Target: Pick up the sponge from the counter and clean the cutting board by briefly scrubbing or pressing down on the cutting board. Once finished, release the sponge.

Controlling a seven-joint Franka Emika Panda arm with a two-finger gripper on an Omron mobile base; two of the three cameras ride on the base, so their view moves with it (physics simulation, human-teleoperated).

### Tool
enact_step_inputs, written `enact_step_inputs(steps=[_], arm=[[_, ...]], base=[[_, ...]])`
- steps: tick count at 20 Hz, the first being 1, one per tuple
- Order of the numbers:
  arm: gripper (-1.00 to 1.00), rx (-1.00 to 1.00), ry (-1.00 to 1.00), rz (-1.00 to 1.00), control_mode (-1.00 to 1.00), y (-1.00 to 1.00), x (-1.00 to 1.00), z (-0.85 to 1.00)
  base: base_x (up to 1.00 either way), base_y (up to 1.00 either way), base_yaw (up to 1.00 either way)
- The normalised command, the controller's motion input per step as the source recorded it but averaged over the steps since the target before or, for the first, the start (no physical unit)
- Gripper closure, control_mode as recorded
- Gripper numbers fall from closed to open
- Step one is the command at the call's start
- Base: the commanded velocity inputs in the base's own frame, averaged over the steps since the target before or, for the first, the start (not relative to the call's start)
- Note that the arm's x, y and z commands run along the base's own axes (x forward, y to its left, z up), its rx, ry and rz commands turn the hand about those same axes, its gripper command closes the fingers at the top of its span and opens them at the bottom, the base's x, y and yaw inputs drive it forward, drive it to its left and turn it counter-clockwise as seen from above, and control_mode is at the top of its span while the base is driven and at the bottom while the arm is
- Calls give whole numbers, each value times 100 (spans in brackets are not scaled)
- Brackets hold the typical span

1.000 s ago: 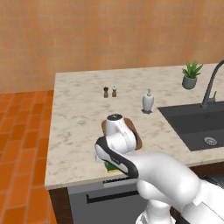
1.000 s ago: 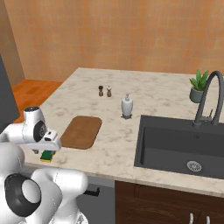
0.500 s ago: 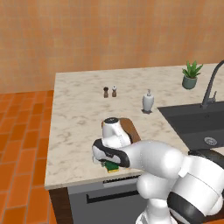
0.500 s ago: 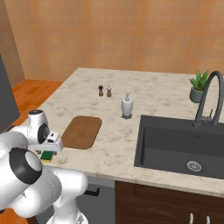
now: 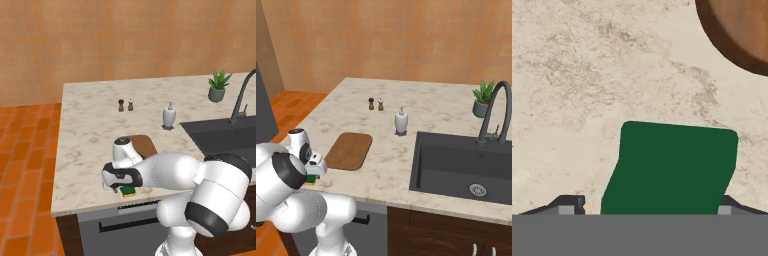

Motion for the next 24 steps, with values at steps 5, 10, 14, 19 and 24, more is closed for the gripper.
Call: enact_step_inputs(steps=[5,10,14,19,24], arm=[[100,-1,0,0,-100,6,-4,-36],[100,6,-1,0,-100,-23,-21,3],[100,5,0,0,-100,-50,40,72],[100,0,11,2,-100,-18,96,26],[100,-1,1,0,-100,0,85,-2]], base=[[0,0,0],[0,0,0],[0,0,0],[0,0,0],[0,0,0]])
